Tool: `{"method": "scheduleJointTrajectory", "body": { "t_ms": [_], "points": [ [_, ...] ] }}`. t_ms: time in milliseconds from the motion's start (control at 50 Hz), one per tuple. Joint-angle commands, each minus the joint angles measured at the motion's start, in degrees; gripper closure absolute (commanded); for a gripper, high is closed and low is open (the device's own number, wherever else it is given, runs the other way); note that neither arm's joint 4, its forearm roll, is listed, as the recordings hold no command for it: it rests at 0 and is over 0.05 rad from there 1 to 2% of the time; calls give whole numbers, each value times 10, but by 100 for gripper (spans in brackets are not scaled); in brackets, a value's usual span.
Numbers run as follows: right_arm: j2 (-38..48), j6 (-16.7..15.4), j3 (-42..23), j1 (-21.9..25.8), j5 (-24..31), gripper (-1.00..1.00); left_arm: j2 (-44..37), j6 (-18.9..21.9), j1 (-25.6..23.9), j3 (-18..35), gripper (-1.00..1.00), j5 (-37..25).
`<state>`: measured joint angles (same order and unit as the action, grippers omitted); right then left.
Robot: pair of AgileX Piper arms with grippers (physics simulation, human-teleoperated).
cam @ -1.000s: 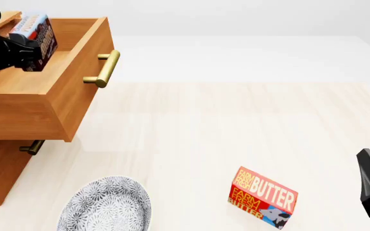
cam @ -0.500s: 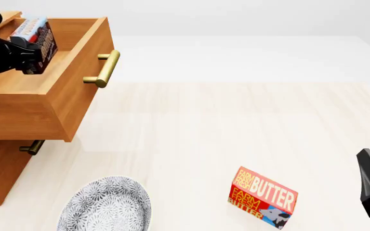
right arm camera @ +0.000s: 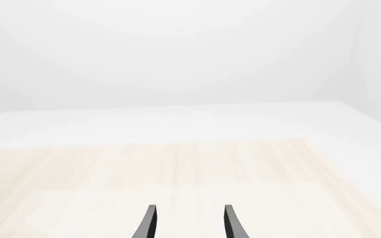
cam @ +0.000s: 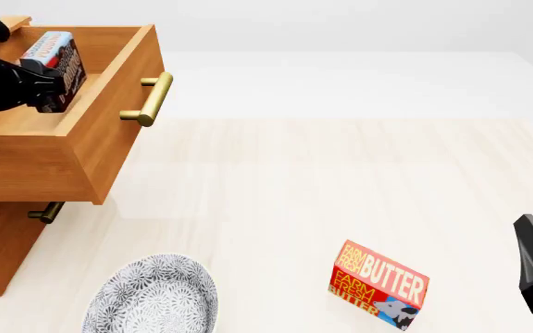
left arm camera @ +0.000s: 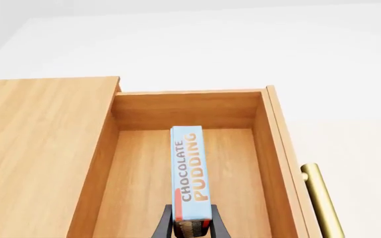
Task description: Put the chocolate pudding in the top drawer of the cabinet and close it.
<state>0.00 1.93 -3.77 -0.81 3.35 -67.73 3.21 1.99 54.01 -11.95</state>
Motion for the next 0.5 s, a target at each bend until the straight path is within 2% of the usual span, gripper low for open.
{"method": "scheduleJointTrajectory", "body": {
  "t_ms": [20, 140, 320, 340, 500],
  "points": [
    [0, 0, 0, 0, 0, -100, 0, 6, -1, 8, 100, -8],
    [0, 0, 0, 0, 0, -100, 1, 5, 1, -8, 100, 8],
    [0, 0, 0, 0, 0, -100, -2, -2, -7, -6, 100, 3],
    [0, 0, 0, 0, 0, -100, -5, -3, -13, 9, -100, -12],
    [0, 0, 0, 0, 0, -100, -7, 0, -14, 12, -100, -15]
  ]
}}
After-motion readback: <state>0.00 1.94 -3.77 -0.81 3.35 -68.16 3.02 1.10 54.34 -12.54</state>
